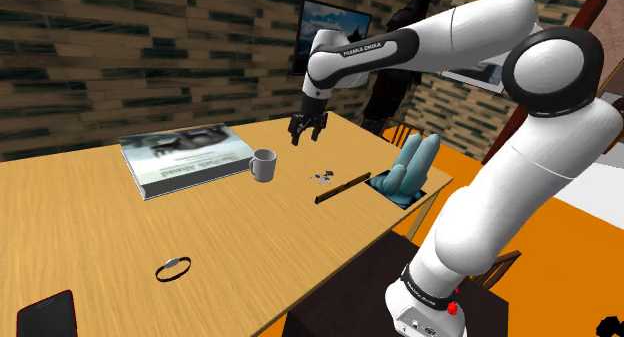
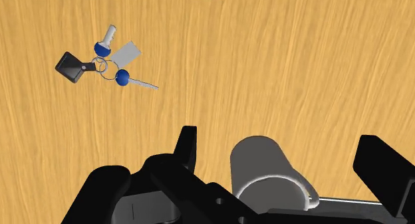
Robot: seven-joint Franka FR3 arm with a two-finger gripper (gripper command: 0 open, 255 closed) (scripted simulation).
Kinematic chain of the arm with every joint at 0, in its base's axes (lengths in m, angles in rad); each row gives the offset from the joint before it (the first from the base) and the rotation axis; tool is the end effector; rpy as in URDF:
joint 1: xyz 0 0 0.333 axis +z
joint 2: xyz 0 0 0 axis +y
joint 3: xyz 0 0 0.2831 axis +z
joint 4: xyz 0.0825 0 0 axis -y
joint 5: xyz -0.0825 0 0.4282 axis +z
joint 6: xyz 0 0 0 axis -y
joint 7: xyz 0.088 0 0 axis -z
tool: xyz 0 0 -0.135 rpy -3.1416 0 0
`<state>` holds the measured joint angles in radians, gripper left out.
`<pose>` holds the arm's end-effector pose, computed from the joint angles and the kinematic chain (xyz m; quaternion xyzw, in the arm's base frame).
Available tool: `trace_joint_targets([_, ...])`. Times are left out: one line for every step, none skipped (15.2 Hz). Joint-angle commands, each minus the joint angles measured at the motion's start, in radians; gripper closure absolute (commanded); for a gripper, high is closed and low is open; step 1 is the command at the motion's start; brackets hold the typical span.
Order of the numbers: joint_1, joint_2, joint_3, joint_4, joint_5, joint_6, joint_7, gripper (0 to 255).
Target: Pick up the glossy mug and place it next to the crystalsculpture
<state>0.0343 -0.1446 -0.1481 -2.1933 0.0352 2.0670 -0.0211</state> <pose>0.5463 -0.0596 0.3672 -0.9982 0.0539 -0.0100 0.0256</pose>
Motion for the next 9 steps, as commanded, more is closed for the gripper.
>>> trace_joint_targets([-0.001, 0.079, -0.007, 0.040, 0.013, 0.042, -0.025, 0])
trace_joint_targets([0.000, 0.117, -0.009, 0.062, 0.020, 0.058, -0.035, 0])
trace_joint_targets([0.000, 0.154, -0.009, 0.085, 0.028, 0.074, -0.045, 0])
trace_joint_targets([0.000, 0.192, -0.010, 0.110, 0.035, 0.088, -0.054, 0])
trace_joint_targets([-0.001, 0.230, -0.009, 0.136, 0.043, 0.101, -0.063, 0])
trace_joint_targets([-0.002, 0.269, -0.009, 0.163, 0.051, 0.112, -0.072, 0])
trace_joint_targets([-0.004, 0.307, -0.007, 0.192, 0.058, 0.123, -0.081, 0])
trace_joint_targets([-0.006, 0.345, -0.006, 0.223, 0.066, 0.132, -0.089, 0])
trace_joint_targets([-0.008, 0.384, -0.004, 0.254, 0.073, 0.140, -0.097, 0])
